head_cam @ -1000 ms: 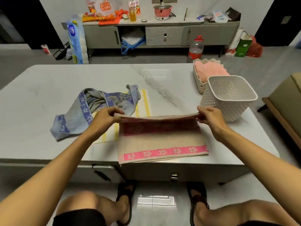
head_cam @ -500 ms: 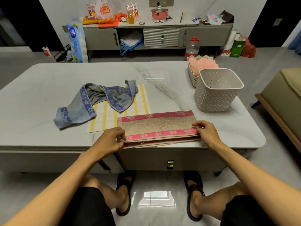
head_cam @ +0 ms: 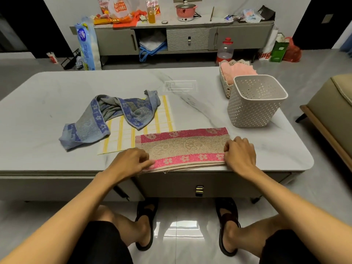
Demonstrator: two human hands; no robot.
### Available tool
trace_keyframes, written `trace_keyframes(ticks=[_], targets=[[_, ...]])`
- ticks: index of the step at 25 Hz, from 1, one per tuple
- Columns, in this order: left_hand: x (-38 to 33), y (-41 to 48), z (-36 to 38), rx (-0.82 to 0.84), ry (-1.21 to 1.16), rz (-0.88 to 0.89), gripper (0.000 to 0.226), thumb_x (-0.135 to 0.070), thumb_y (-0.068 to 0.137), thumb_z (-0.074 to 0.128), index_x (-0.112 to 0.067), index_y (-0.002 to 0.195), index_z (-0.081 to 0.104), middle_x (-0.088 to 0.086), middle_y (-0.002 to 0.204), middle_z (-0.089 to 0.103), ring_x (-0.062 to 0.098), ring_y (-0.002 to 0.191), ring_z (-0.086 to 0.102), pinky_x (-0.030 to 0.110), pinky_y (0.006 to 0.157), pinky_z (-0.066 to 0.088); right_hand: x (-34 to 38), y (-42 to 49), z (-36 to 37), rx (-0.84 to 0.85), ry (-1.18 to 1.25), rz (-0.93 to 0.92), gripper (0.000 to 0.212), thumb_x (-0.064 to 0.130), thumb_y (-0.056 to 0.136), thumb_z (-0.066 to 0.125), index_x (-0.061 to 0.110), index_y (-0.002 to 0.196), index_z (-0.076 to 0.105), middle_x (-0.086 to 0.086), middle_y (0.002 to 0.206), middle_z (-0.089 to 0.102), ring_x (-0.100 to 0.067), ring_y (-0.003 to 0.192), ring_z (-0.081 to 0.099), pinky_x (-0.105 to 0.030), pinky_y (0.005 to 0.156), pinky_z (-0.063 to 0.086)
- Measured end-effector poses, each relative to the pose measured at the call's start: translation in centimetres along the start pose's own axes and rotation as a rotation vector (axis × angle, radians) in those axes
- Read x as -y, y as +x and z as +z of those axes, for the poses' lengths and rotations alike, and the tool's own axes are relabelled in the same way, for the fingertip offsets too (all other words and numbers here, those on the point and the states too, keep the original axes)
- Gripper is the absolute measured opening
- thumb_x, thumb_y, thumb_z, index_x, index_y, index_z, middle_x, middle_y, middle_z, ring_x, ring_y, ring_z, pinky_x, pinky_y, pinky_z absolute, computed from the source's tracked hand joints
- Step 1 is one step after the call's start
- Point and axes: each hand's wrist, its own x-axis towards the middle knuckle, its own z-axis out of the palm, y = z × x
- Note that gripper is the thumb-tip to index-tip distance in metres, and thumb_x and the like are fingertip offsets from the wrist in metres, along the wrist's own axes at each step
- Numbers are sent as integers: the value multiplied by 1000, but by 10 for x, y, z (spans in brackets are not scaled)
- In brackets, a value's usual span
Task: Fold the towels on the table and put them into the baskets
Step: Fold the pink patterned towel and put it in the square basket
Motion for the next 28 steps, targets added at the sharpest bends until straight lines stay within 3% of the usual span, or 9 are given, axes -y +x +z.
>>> trace_keyframes(ticks=[4,6,8,11,16,21,23,25,28], targets=[[-33,48,13,-287,7,-62,39,-46,97,46,-19,120,62,3,123,63,26,115,57,37,92,44,52,12,1,-76,90,-328,34,30,97,45,15,123,61,-9,132,56,-28,123,48,-42,104,34],[-50,70,32,-174,-6,-116,60,-55,99,33,-22,149,34,7,157,32,27,146,26,45,118,23,78,22,19,94,113,-464,51,45,103,31,21,148,38,-6,156,34,-25,145,27,-42,119,15],[-55,75,50,-53,61,-127,69,-64,98,17,-28,156,7,3,165,4,21,152,-2,43,123,3,81,30,37,191,34,-489,64,58,101,18,26,156,11,0,165,8,-19,152,2,-42,121,-1],[-33,67,58,-45,108,-161,73,-71,93,5,-33,155,0,-1,164,0,20,151,-5,46,122,-1,49,42,48,175,-26,-405,69,66,98,7,30,156,0,4,164,-5,-15,151,-9,-43,123,-6],[2,58,39,-206,89,-336,63,-64,95,32,-21,139,45,8,143,48,29,133,41,48,112,26,-5,49,41,46,170,-78,68,58,99,29,19,155,21,-8,162,21,-27,149,16,-47,120,17],[38,77,-7,66,-490,-497,34,-34,80,77,-11,104,67,3,105,68,27,100,63,41,86,49,-6,65,15,69,492,294,57,43,86,64,12,132,53,-11,123,64,-36,112,59,-44,91,47],[37,80,-21,130,-667,-520,22,-21,79,79,-7,93,69,8,96,72,26,95,66,41,87,51,-3,69,9,152,522,353,34,42,81,67,13,100,70,-6,99,72,-32,93,65,-40,80,50],[29,85,-26,39,-847,-532,22,-18,83,75,-4,98,66,10,93,72,26,89,67,38,78,54,-3,71,7,176,581,376,29,40,82,66,11,77,67,-5,78,69,-30,80,66,-40,71,50],[7,99,-12,-198,-918,-583,31,-25,89,69,-14,113,53,7,96,65,21,82,62,30,63,46,-19,71,0,104,670,399,26,38,86,60,16,74,58,-6,81,65,-31,80,62,-40,71,47]])
